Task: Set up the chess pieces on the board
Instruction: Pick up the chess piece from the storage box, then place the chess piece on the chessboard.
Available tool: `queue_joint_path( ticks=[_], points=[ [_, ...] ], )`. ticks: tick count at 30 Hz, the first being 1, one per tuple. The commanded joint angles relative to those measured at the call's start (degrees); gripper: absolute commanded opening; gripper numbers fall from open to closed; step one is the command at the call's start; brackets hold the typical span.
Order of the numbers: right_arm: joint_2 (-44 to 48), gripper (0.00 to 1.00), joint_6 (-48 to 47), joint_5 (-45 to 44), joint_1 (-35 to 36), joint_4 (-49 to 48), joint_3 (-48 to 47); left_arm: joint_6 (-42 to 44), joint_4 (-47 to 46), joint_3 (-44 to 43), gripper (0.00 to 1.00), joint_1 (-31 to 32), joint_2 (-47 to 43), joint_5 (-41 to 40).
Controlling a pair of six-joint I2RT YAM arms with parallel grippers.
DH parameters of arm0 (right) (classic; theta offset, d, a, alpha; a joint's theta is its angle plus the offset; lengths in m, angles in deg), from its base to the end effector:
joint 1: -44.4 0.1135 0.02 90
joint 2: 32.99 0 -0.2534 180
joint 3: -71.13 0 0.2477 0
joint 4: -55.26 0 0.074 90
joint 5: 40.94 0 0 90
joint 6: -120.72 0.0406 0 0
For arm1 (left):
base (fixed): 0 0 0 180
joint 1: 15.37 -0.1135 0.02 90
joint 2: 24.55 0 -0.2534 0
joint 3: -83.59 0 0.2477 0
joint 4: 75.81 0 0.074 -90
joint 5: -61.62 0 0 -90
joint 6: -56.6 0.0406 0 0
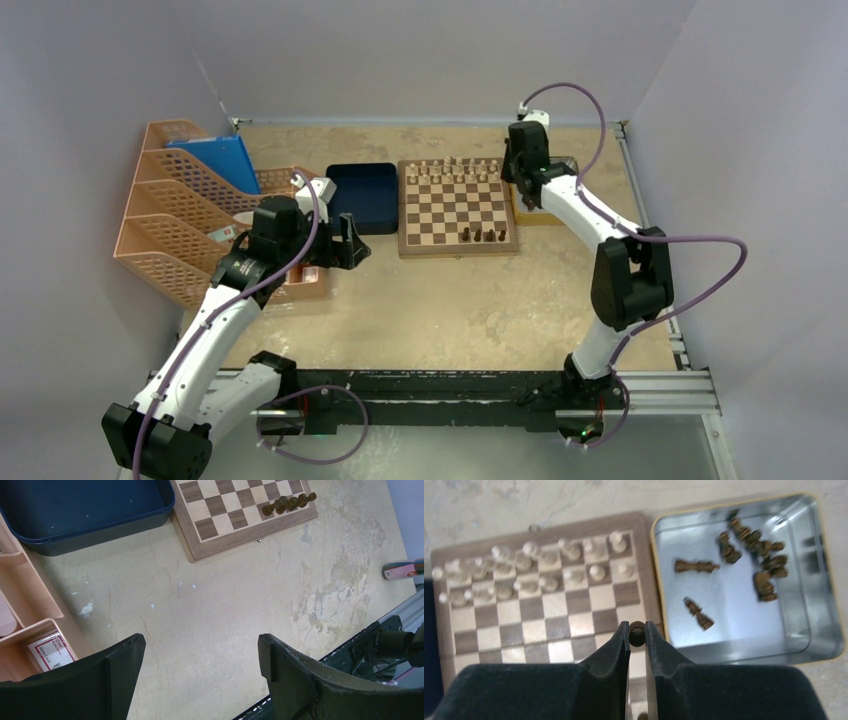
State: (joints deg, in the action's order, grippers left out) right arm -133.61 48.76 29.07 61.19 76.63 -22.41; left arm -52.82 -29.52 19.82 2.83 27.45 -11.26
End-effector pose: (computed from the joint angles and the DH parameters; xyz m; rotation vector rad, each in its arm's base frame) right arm 0.3976 0.1055 0.2786 0.2345 2.0215 0.0204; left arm 0.1857 -0.0736 0.2998 0.1522 2.2228 -0.6931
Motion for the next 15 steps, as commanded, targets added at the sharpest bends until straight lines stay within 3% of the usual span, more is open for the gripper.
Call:
queue_joint_path(
  ticks=[1,15],
  points=[
    [3.74,0.12,1.42,2.61,2.49,0.47,4.40,0.35,-1.86,0.08,0.83,0.35,-0.35,0.37],
    [9.14,0.13,4.30,3.77,8.94,1.89,10.75,0.19,-1.87,0.10,0.83,0.35,-0.20,0.52]
  ],
)
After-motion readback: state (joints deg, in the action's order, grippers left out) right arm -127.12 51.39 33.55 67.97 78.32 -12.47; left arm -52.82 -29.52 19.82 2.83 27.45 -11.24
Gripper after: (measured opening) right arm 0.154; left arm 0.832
